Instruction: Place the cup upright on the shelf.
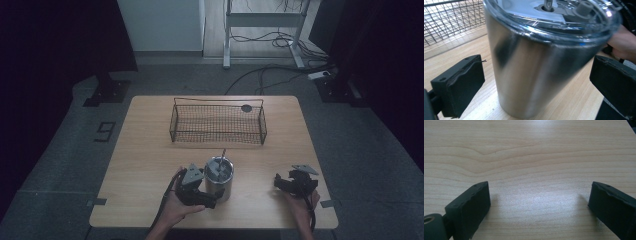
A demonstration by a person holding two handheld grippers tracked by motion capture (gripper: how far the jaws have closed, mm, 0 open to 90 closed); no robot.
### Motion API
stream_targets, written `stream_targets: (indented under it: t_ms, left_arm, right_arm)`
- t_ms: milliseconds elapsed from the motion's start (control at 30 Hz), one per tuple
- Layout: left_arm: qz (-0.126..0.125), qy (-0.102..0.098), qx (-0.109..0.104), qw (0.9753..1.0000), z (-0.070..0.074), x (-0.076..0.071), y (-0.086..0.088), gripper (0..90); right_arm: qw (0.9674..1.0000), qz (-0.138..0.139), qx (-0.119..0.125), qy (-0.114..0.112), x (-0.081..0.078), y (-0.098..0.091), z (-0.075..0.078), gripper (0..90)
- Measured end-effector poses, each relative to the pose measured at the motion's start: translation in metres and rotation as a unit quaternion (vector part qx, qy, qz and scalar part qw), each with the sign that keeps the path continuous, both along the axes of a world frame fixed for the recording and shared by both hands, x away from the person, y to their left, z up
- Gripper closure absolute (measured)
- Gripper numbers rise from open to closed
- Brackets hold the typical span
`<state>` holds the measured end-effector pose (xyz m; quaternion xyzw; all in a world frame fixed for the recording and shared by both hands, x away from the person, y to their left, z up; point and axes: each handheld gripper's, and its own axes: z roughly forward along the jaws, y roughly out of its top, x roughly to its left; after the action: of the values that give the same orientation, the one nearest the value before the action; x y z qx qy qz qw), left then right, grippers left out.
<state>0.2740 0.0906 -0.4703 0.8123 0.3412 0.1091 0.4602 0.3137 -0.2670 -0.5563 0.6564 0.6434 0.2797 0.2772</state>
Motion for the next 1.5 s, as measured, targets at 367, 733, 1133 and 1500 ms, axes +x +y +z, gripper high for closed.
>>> stream_targets:
  t_ms: [367, 733, 1133, 1500]
  left_arm:
    - [-0.003, 0.001, 0.003, 1.0000, -0.009, 0.016, -0.023, 0.0]
    - [0.003, -0.035, 0.014, 0.9993, -0.013, 0.014, -0.028, 2.4]
    - [-0.008, -0.044, 0.028, 0.9986, -0.009, 0.012, -0.028, 3.7]
    - [-0.010, -0.046, 0.020, 0.9987, -0.007, 0.011, -0.024, 3.9]
  right_arm:
    - [1.0000, 0.000, 0.000, 0.000, 0.000, 0.000, 0.000, 3.8]
    - [1.0000, 0.000, 0.000, 0.000, 0.000, 0.000, 0.000, 3.8]
    - [1.0000, 0.000, 0.000, 0.000, 0.000, 0.000, 0.000, 3.7]
    - [1.0000, 0.000, 0.000, 0.000, 0.000, 0.000, 0.000, 3.8]
